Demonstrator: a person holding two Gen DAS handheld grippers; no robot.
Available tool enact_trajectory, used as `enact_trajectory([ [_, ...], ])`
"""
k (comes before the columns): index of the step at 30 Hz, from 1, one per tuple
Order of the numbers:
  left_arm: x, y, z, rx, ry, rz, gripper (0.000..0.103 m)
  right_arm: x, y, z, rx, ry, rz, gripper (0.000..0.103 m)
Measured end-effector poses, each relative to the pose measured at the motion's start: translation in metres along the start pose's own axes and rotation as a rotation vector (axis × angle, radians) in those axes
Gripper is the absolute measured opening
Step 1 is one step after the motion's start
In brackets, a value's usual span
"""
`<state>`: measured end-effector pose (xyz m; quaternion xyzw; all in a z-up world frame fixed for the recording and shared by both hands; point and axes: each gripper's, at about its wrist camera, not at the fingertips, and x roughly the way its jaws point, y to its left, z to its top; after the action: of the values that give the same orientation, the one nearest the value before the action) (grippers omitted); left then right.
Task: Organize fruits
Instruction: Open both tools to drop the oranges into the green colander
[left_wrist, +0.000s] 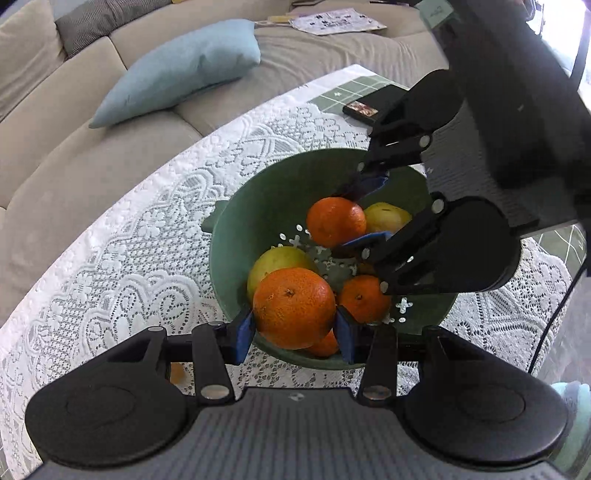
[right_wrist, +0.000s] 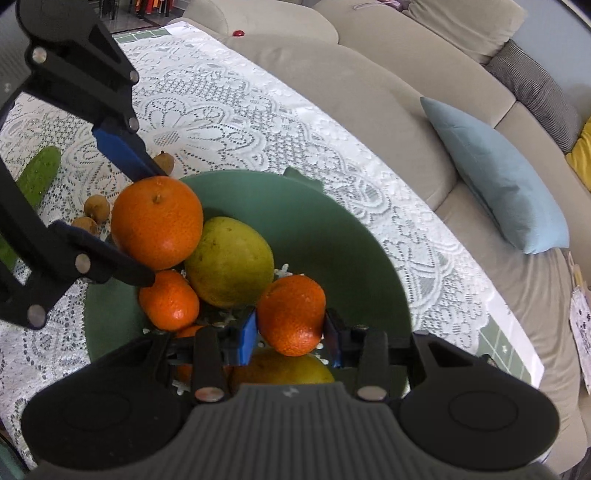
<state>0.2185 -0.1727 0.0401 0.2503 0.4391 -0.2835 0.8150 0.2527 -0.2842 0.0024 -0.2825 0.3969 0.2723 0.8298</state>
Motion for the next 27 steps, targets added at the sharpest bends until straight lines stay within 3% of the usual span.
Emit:
enact_trajectory([
  [19, 0.031, -0.012, 0.004, 0.033, 0.078, -0.017, 0.052, 0.007, 0.006, -0.014, -0.021, -0.004, 0.008, 0.037],
  [27, 0.038, -0.017, 0.006, 0.039, 0.093, -0.005, 0.052, 0.0, 0.004, -0.021, -0.017, -0.009, 0.002, 0.045],
])
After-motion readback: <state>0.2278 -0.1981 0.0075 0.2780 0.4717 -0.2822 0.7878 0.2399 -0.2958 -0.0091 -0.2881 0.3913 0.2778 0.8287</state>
